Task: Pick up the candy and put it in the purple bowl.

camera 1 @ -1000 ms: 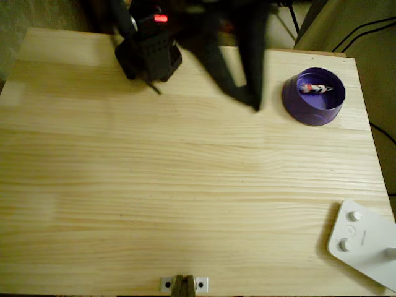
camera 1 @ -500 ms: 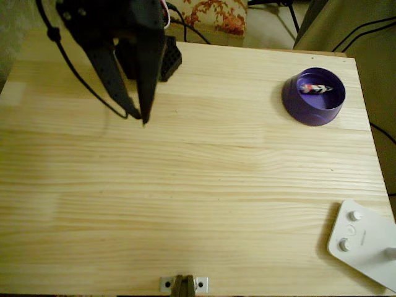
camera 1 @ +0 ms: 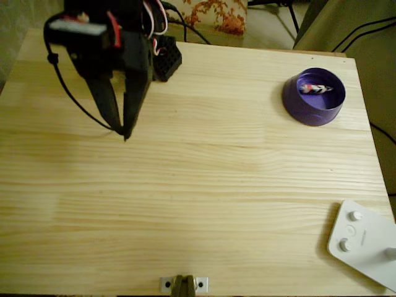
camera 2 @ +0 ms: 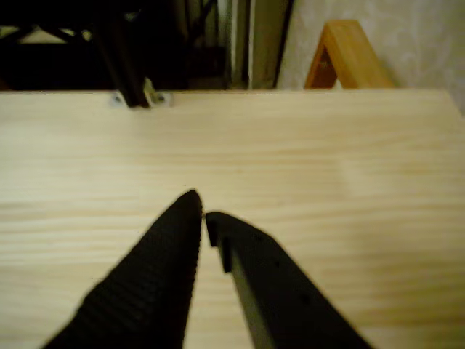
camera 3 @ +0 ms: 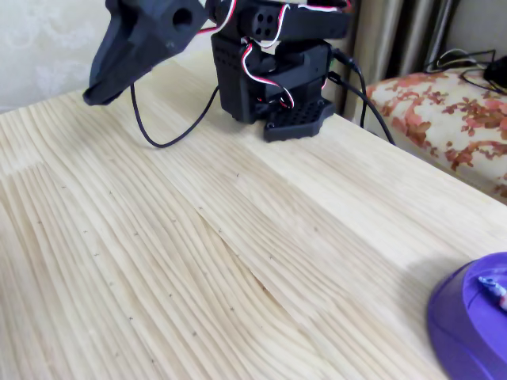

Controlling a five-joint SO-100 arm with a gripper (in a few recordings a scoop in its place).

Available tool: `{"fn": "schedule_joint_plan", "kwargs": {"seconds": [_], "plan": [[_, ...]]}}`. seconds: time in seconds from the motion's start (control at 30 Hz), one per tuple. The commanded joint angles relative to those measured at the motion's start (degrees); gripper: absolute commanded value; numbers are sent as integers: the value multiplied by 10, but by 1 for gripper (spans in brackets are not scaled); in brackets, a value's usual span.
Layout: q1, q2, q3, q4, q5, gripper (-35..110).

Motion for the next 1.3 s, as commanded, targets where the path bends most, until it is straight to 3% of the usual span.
{"fn": "schedule_joint_plan", "kwargs": {"seconds": [0.0, 1.27], "plan": [[-6, 37, 19, 11, 6, 0], [-5, 61, 54, 11, 5, 0]]}}
